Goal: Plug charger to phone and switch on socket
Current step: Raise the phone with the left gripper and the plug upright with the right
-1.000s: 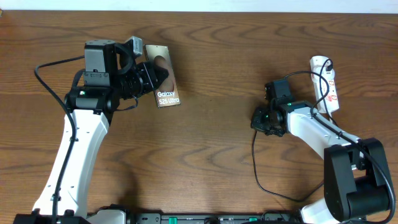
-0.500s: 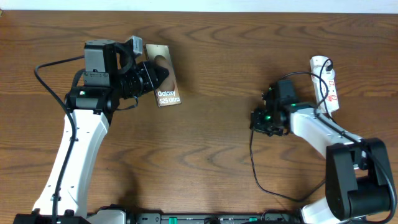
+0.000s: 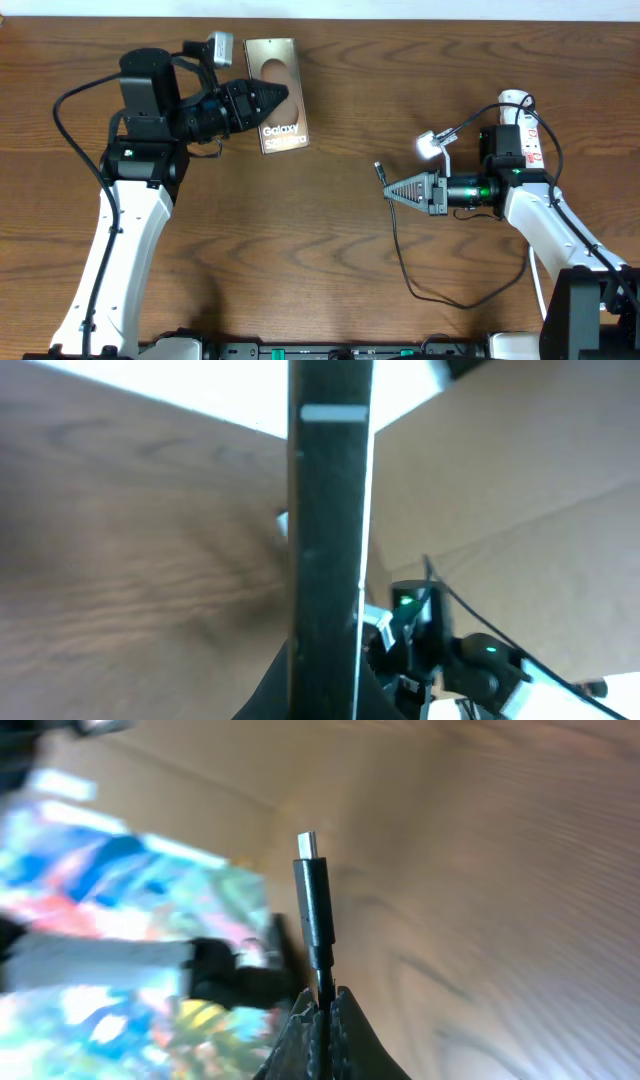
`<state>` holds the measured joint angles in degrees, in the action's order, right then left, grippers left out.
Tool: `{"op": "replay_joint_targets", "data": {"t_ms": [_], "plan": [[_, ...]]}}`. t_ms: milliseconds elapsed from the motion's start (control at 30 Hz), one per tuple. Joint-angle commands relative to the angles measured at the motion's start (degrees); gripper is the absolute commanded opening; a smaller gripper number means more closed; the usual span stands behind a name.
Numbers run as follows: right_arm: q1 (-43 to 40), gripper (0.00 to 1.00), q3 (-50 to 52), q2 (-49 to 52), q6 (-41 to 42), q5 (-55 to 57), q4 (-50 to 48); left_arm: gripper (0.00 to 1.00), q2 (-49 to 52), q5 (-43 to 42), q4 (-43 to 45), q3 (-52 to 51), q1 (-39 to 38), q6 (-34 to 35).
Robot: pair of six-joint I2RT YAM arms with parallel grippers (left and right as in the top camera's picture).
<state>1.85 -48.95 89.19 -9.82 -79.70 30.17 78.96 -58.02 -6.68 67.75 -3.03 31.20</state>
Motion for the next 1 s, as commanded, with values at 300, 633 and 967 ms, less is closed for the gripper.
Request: {"op": "replay_joint_targets", "data": {"t_ms": [300, 633, 967], "plan": [[3.6, 0.01, -0.1, -0.6, -2.5, -9.8, -0.8, 0.07, -1.5, -0.2, 4.5, 0.8, -4.3, 5.2], [3.9, 0.01, -0.2, -10.6, 2.7, -9.7, -0.8, 0.07, -1.1, 11.7, 8.1, 0.8, -10.9, 11.4], [2.9, 0.01, -0.1, -17.6, 10.0, -9.6, -0.8, 0.07, 3.5, 15.0, 19.2, 0.7, -18.0, 23.6]]}}
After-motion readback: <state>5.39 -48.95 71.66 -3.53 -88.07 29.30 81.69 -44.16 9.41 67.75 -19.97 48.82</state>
